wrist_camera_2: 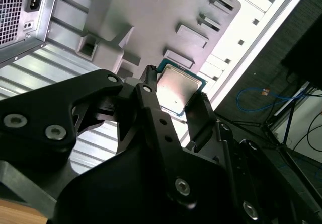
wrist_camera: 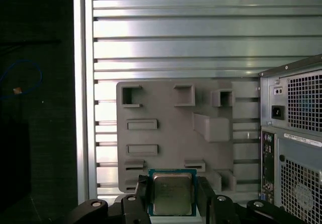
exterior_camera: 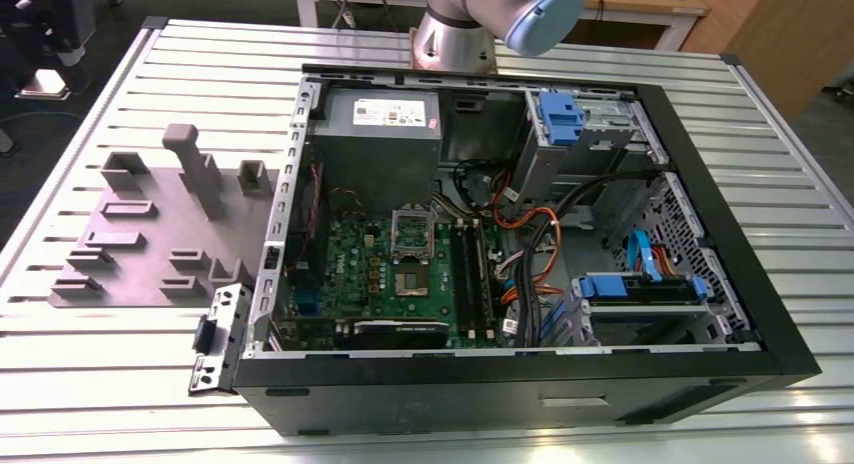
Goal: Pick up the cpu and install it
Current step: 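Pick up the cpu and move it towards the insertion slot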
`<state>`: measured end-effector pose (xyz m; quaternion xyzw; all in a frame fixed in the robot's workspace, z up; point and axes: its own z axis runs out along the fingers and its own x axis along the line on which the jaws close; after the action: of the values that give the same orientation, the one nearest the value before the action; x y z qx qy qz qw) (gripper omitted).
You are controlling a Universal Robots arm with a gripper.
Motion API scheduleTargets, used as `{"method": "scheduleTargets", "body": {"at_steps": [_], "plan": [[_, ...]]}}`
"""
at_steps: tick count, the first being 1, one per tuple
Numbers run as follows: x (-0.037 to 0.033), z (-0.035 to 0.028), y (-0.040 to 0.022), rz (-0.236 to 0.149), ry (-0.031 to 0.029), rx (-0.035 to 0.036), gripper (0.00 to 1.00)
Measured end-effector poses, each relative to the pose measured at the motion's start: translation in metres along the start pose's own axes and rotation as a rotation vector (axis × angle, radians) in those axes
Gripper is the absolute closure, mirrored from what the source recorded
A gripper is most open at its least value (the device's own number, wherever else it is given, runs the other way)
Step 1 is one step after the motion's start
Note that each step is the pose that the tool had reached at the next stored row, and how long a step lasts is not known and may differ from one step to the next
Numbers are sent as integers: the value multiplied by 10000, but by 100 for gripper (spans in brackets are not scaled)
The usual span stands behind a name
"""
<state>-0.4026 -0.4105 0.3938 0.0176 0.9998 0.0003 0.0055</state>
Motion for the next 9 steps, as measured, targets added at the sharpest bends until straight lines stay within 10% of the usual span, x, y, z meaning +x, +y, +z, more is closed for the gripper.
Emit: {"method": "scheduleTargets", "body": {"at_steps": [9], "plan": [[-28, 1, 1, 0, -1, 0, 53]]}}
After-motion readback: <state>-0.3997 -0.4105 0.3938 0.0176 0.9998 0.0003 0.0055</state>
